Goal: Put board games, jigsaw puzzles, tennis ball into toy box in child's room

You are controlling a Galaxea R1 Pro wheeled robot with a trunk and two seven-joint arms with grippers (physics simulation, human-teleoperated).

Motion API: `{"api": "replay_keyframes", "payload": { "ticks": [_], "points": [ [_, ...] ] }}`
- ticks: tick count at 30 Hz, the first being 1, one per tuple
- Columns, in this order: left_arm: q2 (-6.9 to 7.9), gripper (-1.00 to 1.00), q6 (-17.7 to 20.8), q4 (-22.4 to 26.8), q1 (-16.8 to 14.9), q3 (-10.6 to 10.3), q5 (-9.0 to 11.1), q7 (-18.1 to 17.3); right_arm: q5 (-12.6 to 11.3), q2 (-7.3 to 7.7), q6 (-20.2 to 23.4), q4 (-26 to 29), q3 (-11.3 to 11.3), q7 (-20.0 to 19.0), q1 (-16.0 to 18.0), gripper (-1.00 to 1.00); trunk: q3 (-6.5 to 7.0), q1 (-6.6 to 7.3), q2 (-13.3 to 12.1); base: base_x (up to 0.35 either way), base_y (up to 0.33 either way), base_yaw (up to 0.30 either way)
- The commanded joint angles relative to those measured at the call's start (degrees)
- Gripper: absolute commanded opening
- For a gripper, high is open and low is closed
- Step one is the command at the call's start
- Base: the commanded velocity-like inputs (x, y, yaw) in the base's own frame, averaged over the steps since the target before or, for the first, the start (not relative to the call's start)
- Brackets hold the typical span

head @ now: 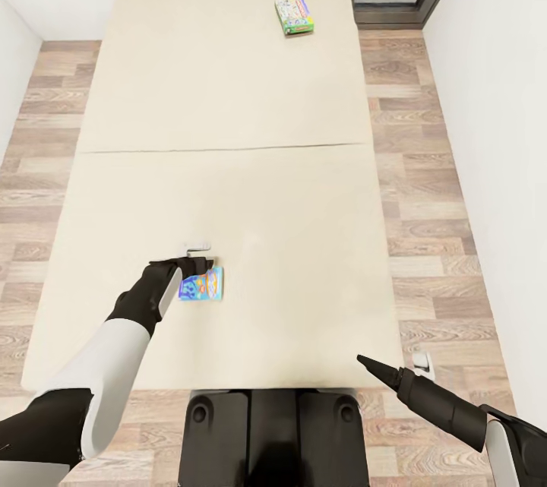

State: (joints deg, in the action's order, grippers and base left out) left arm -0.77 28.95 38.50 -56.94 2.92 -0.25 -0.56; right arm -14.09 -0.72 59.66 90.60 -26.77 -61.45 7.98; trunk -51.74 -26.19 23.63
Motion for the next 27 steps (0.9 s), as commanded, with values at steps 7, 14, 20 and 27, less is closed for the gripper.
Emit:
{"api": "replay_keyframes", "payload": {
  "ticks": [7,14,20,27],
  "points": [
    [-0.11,1.0,0.32,0.08,-0.01,0.29,-0.02,-0.05,0.21,-0.03,0.2,0.02,-0.12,-0.33,0.02,1.0,-0.71,-0.03,0.09,0.0,0.0,0.0],
    [-0.12,1.0,0.32,0.08,-0.01,0.32,-0.02,-0.03,0.21,-0.06,0.2,0.02,-0.12,-0.33,0.02,1.0,-1.37,-0.03,0.09,0.0,0.0,0.009],
    [-0.11,1.0,0.31,0.08,-0.01,0.31,-0.02,-0.04,0.15,-0.07,0.2,0.02,-0.12,-0.35,0.03,1.0,-1.84,-0.03,0.09,-0.001,0.0,0.045],
    [-0.11,1.0,0.32,0.08,-0.01,0.25,-0.02,-0.04,0.13,-0.07,0.17,0.02,-0.12,-0.5,0.02,1.0,-1.91,-0.03,0.09,-0.159,0.0,0.006]
  ]
}}
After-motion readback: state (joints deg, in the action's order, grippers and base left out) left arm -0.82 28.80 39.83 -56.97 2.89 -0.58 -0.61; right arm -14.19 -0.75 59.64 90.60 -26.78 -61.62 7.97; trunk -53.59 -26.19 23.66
